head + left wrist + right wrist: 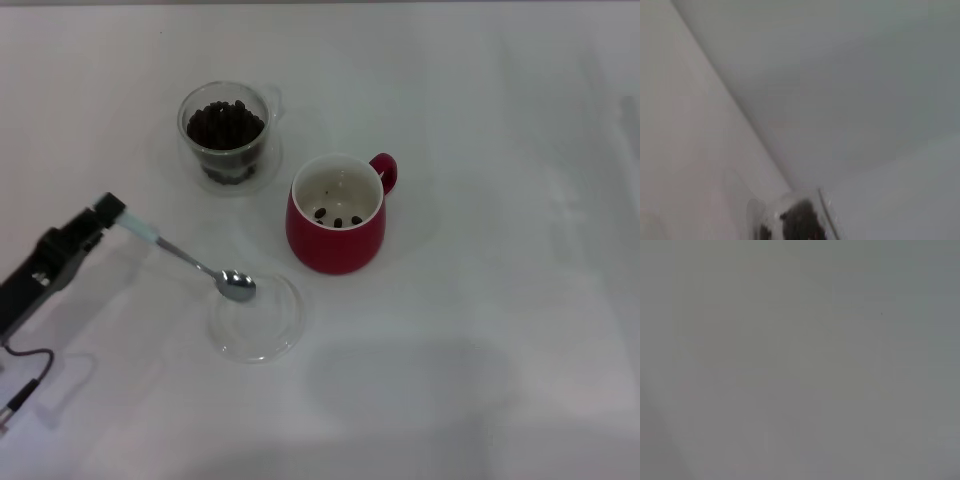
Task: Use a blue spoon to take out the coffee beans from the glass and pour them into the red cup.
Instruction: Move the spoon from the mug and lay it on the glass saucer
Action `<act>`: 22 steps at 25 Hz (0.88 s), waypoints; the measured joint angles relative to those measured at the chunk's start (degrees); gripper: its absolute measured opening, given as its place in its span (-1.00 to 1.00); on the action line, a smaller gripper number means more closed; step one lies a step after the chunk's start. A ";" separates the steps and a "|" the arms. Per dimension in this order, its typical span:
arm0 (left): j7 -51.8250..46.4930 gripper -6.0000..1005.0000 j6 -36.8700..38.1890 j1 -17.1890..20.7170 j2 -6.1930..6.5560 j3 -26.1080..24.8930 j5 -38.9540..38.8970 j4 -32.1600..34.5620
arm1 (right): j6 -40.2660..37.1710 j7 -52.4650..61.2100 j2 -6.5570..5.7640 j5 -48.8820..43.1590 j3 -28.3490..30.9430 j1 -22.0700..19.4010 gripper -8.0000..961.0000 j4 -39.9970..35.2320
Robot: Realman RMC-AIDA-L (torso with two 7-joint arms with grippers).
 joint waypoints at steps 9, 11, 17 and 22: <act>1.54 -0.73 -3.81 -1.00 -0.01 -0.02 4.20 0.23 | -0.11 1.36 0.00 0.00 -0.22 -0.21 0.81 -0.62; 1.56 -0.73 -4.50 -1.53 -0.09 -0.02 4.80 0.02 | -0.11 1.96 0.00 0.00 -0.22 -0.22 0.81 -0.63; 1.02 -0.73 -7.75 -3.24 -0.72 -0.02 5.68 -0.06 | -0.10 2.18 0.00 0.00 -0.17 0.03 0.81 -0.85; 0.95 -0.73 -8.78 -4.06 -0.94 -0.01 5.94 -0.08 | -0.30 2.20 0.00 0.00 -0.03 0.07 0.81 -1.49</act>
